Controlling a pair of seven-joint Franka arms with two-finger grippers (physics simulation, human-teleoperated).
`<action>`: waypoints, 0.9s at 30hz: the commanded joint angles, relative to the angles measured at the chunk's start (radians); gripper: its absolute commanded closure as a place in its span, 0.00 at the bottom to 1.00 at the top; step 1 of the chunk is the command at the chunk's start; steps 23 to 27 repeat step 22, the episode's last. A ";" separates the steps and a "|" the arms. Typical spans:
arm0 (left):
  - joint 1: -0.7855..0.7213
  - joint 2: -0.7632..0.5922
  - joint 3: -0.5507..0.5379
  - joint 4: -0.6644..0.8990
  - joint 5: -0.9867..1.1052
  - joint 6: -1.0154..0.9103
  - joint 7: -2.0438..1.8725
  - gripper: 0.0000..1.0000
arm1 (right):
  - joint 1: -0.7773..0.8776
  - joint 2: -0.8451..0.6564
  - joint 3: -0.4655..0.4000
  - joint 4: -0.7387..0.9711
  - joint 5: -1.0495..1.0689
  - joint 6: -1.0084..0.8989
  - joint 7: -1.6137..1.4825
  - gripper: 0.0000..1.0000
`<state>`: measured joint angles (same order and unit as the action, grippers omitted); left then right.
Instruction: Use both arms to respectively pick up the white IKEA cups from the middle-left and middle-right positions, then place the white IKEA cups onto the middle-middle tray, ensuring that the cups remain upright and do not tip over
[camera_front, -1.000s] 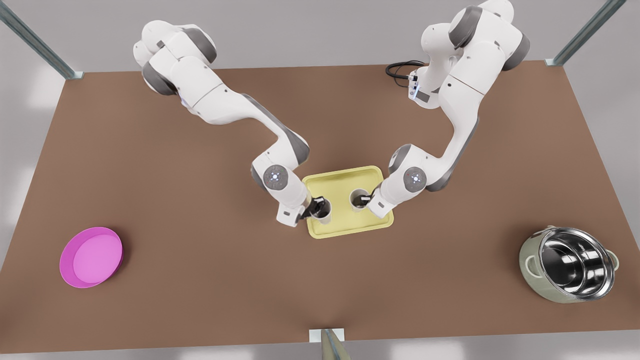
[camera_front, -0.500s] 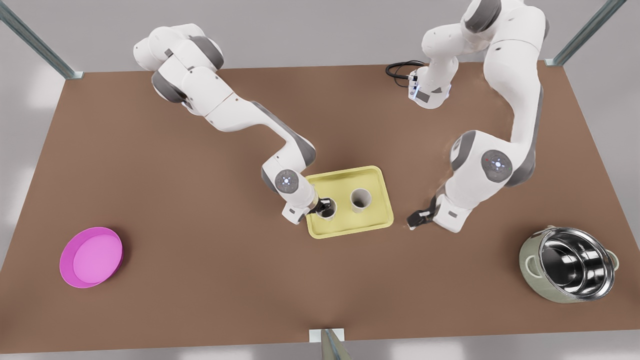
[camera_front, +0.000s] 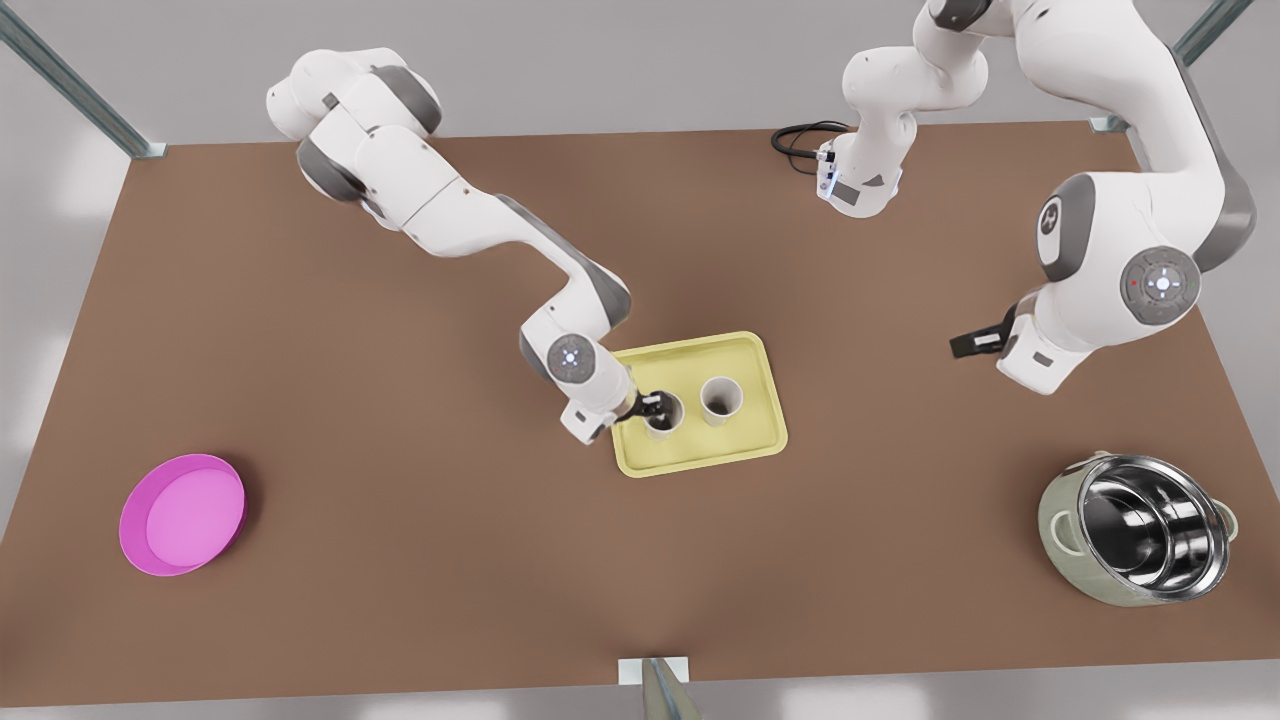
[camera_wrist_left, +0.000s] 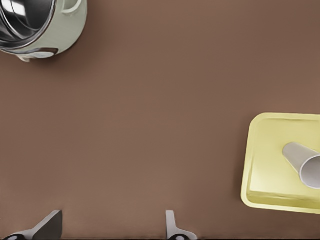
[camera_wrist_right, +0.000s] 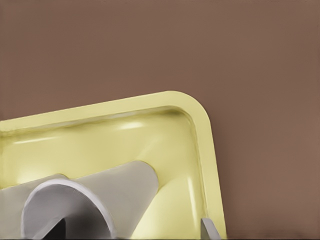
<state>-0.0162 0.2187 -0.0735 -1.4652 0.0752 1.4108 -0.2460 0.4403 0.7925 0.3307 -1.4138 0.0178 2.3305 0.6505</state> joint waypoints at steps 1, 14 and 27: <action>-0.001 -0.001 0.000 -0.001 -0.009 -0.059 0.277 0.00 | -0.023 -0.044 0.008 0.000 0.004 -0.118 0.060 0.00; 0.013 0.008 0.000 -0.006 -0.012 -0.078 0.281 0.00 | -0.397 -0.512 -0.234 0.090 -0.226 -0.921 -0.687 0.00; 0.013 0.004 0.001 0.002 -0.003 -0.081 0.283 0.00 | -0.449 -0.722 -0.229 -0.004 -0.137 -1.028 -0.687 0.00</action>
